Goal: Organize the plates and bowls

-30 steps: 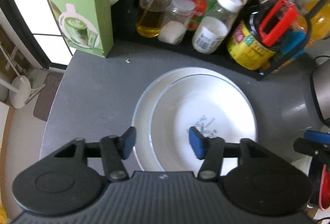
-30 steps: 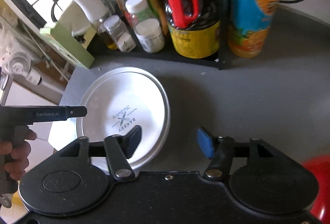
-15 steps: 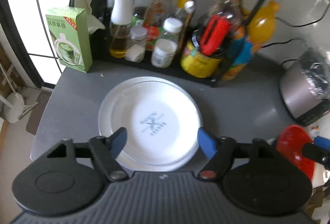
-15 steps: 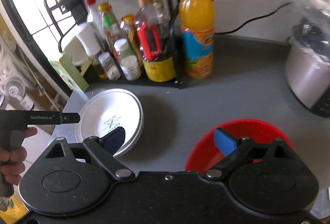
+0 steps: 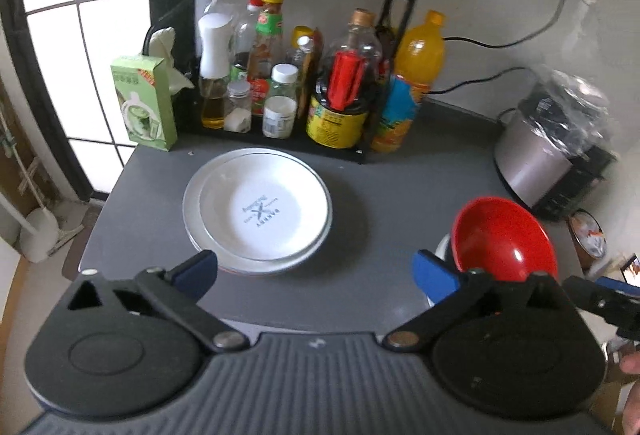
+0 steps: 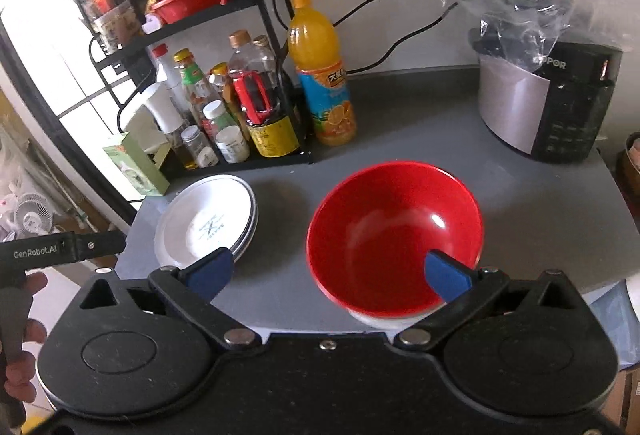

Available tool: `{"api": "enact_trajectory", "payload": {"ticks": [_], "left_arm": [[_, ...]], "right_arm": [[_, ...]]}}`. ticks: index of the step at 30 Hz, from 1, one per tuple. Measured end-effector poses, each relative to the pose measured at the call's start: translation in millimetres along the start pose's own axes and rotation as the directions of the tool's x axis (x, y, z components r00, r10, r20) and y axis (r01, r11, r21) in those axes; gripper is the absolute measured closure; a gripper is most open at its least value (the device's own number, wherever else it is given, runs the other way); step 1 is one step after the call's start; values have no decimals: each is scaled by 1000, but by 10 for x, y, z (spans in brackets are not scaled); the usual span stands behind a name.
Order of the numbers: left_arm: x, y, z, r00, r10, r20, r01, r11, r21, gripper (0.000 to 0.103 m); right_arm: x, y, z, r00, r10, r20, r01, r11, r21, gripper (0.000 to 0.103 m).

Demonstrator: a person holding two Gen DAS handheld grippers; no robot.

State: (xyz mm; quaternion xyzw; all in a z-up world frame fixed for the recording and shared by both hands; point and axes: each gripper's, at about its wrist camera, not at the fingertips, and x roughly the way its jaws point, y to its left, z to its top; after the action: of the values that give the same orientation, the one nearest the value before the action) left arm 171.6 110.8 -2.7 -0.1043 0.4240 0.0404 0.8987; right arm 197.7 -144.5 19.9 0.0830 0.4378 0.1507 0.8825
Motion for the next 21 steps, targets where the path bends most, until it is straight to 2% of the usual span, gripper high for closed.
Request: {"api": "enact_trajectory", "payload": {"ticks": [6,10,16,21], "left_arm": [[-212,-37,-89,998,-46,32,44,998,50,0],[-284,1,-127,997,-72,39,68,993,96,0],[-403,133,-208,990,-138,32,131,979,159,0],[-510,227,-270,985,-161,54,148,971,188,0]], "right_arm": [[-247,54,-199,1000,-21,17,21,1000,-5,0],[-353,83,-280,998,-48,34,47,998,35,0],[-479,241,-394,987,-134,82,130,990,61,0],[-572,407,-505,979,-171,110,162,983,85,0]]}}
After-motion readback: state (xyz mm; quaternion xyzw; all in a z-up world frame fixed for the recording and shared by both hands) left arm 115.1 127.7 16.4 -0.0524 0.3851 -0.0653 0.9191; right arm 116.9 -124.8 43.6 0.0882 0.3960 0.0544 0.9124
